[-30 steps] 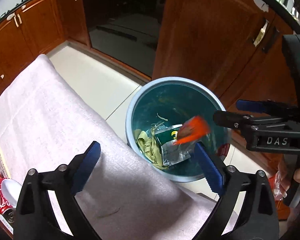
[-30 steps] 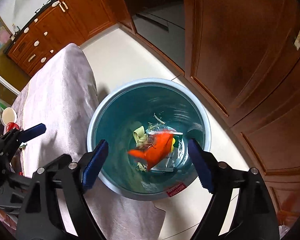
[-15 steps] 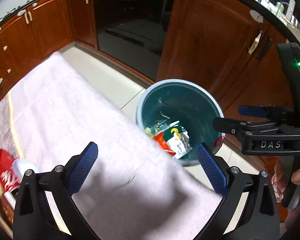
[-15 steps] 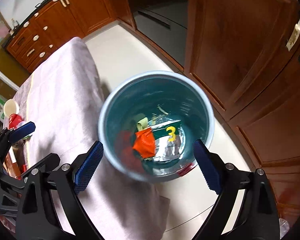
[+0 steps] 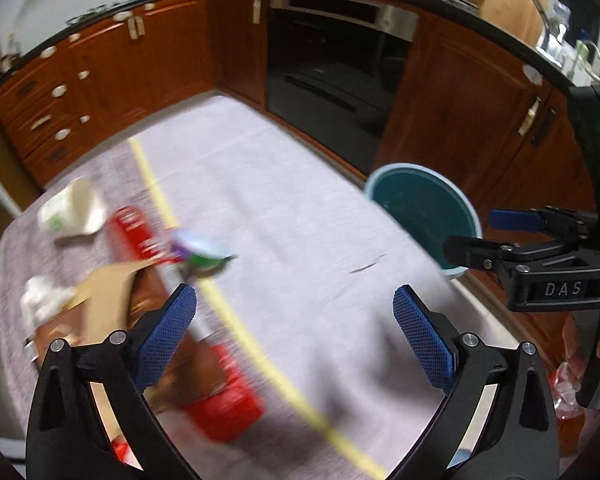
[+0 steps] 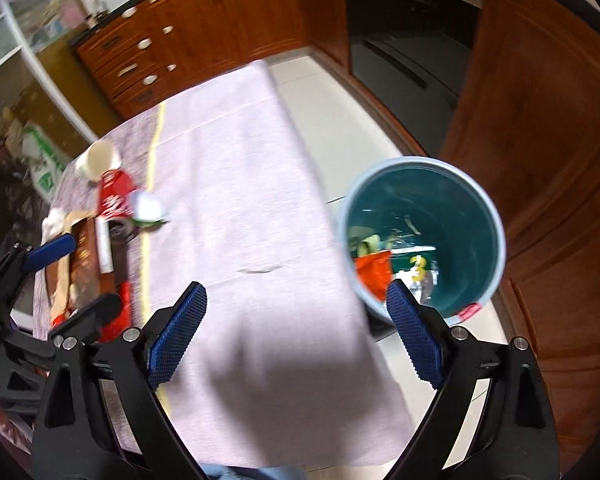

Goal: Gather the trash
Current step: 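Return both tools to the table and grasp the brown paper strip with the left tool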

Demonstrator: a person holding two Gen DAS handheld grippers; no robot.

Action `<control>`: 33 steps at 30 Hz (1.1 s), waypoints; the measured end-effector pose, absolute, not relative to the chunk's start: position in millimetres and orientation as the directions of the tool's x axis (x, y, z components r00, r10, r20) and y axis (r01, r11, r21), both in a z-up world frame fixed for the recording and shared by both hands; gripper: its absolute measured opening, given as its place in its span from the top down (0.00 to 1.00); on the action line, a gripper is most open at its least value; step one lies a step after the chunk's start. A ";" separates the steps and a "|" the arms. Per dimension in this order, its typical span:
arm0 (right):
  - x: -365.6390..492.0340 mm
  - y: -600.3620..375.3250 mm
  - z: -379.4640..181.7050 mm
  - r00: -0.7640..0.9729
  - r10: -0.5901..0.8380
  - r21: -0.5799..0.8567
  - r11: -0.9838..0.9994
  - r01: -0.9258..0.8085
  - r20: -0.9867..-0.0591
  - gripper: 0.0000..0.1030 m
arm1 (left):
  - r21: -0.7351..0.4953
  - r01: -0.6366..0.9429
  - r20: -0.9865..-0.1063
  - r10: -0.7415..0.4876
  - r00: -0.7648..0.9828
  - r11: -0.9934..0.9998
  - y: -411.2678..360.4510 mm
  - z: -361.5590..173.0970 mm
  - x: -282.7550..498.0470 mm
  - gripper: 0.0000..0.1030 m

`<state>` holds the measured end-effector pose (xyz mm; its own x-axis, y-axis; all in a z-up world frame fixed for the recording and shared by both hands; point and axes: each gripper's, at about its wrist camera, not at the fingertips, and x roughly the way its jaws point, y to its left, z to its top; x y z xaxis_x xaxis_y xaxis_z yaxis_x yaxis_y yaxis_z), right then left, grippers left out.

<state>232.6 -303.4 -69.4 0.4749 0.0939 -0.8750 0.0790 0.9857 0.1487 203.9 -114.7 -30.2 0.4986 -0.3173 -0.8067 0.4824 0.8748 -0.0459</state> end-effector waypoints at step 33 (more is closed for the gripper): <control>268.2 -165.2 -103.4 0.357 0.199 0.173 0.979 -0.105 -0.913 0.15 | 0.000 0.359 -0.833 -0.198 0.516 0.933 19.2 -72.6 223.6 0.28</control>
